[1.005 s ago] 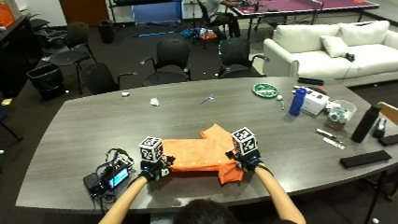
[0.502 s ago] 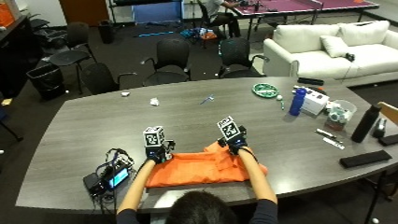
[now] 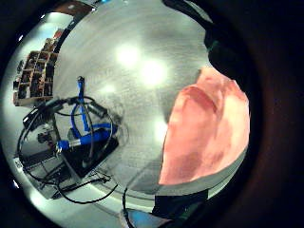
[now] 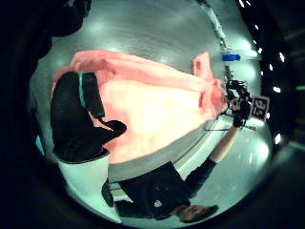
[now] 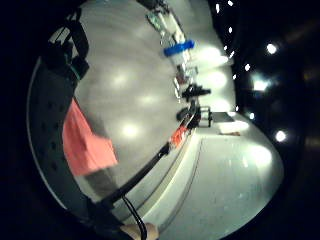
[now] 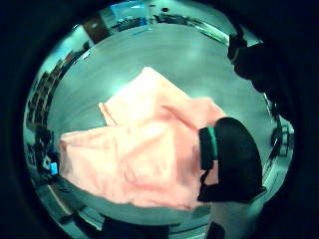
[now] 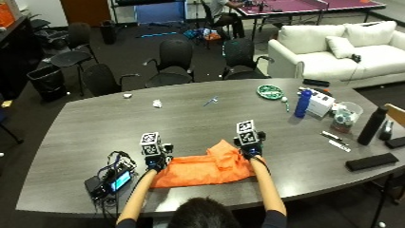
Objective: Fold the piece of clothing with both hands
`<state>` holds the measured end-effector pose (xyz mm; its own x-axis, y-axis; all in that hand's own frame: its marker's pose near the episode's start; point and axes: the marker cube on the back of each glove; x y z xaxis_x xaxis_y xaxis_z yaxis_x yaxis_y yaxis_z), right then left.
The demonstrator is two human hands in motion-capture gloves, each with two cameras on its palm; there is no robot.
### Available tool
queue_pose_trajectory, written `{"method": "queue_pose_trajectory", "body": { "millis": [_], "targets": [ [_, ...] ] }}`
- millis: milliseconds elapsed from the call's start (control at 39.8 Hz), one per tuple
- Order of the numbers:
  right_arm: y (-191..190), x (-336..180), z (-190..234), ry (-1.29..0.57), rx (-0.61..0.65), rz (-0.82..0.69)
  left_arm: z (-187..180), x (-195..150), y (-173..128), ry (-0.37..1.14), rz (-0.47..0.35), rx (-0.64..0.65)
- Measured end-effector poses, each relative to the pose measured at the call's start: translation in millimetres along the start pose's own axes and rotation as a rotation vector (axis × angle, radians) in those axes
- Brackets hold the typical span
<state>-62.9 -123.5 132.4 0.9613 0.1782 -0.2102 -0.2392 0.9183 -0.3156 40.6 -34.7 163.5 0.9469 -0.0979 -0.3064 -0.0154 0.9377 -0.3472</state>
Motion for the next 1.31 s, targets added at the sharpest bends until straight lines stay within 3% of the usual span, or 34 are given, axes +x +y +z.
{"method": "queue_pose_trajectory", "body": {
  "millis": [126, 276, 402, 553, 628, 754, 904, 1130, 1306],
  "targets": [
    [18, 37, 33, -0.180, -0.282, 0.106, 11, 0, 12, 0.020, -0.007, 0.129],
    [20, 59, 82, -0.375, -0.444, 0.183, 53, 5, 11, -0.029, -0.018, 0.050],
    [17, 59, 99, -0.444, -0.429, 0.239, 75, 2, 3, -0.072, -0.081, 0.058],
    [11, 48, 107, -0.456, -0.401, 0.326, 97, 1, -6, -0.034, -0.053, 0.070],
    [3, 43, 111, -0.448, -0.377, 0.326, 97, 1, -6, -0.030, -0.045, 0.086],
    [-2, 37, 113, -0.457, -0.370, 0.342, 100, 7, 2, -0.008, 0.011, -0.009],
    [-15, 39, 115, -0.443, -0.259, 0.397, 99, -3, 1, -0.061, -0.073, -0.006],
    [-18, 32, 119, -0.532, -0.266, 0.395, 100, -4, 7, -0.040, -0.079, -0.036],
    [-25, 47, 116, -0.555, -0.235, 0.376, 96, -3, 0, 0.038, -0.014, 0.020]
  ]
}}
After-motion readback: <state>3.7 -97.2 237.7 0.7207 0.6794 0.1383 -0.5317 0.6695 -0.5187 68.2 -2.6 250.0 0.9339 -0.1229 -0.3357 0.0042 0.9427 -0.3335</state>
